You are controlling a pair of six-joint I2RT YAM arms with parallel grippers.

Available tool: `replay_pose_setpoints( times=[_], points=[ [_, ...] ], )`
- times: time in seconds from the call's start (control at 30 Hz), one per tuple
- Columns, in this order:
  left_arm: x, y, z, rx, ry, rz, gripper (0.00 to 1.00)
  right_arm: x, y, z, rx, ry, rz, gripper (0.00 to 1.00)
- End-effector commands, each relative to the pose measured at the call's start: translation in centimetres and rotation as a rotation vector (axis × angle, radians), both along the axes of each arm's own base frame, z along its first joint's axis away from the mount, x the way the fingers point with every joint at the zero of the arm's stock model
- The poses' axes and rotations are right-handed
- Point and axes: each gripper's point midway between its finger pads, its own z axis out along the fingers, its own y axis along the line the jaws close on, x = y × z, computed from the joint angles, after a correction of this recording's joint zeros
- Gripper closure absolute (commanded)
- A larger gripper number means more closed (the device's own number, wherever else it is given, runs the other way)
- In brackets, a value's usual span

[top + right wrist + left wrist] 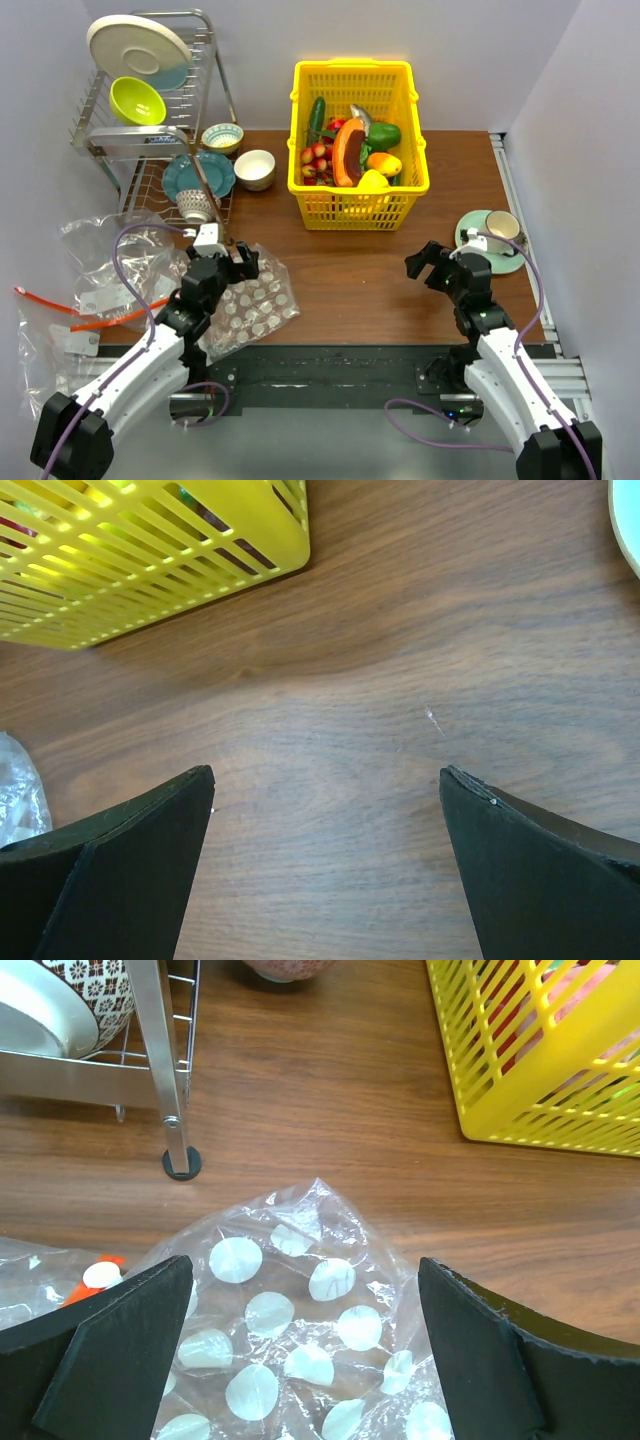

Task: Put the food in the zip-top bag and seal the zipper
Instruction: Move the zipper food storage bag to the center of the board.

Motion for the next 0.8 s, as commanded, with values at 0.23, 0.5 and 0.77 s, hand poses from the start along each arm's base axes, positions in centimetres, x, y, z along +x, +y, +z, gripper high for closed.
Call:
replay_pose_setpoints(
  times=[0.23,0.5,0.77],
  points=[
    [0.7,-0.1,1.8,-0.034,-0.054,0.021,0.00,0.9,1.2,2.1,0.002,-0.021,0.073,0.02],
    [0.6,-0.1,1.9,-0.036,-0.058,0.023,0.00,1.2,6.0,6.3,-0.039,-0.021,0.240,0.01],
    [0.6,0.1,1.9,-0.036,-0.059,0.028,0.00,-1.5,15.8,6.1,-0.091,0.024,0.508,0.15]
  ],
)
